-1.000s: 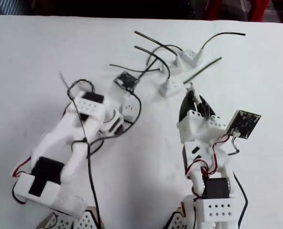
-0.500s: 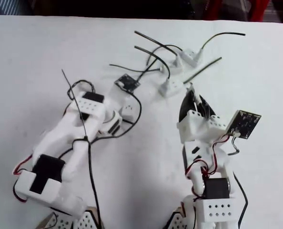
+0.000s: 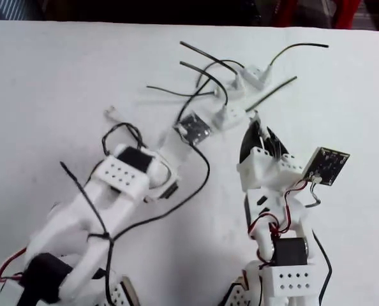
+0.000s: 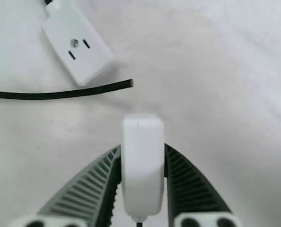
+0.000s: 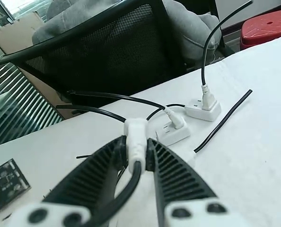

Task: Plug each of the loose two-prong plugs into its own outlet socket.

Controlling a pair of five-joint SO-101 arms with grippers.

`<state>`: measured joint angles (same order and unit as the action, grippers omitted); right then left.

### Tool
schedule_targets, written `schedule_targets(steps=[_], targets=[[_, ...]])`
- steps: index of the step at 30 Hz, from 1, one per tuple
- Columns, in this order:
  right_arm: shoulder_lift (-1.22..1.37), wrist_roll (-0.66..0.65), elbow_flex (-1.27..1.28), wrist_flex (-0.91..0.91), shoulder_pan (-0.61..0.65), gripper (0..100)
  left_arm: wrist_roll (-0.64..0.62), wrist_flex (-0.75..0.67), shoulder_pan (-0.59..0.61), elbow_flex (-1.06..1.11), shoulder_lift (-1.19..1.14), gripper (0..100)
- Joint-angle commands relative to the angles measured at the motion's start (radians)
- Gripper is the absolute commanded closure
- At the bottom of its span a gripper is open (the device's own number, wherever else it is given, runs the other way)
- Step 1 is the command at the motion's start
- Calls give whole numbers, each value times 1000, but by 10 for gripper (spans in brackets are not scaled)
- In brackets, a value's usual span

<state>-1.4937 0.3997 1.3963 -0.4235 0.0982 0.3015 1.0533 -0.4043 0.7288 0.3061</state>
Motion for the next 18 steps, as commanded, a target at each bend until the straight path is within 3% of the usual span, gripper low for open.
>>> schedule_targets(steps=[1, 10, 18], targets=[[-10, -31, -11, 19, 4, 981, -17, 2, -24, 26, 45, 897], [-10, -31, -11, 19, 4, 981, 2, -94, 1, 12, -176, 889], [-10, -31, -11, 19, 4, 981, 20, -37, 163, -155, -257, 749]])
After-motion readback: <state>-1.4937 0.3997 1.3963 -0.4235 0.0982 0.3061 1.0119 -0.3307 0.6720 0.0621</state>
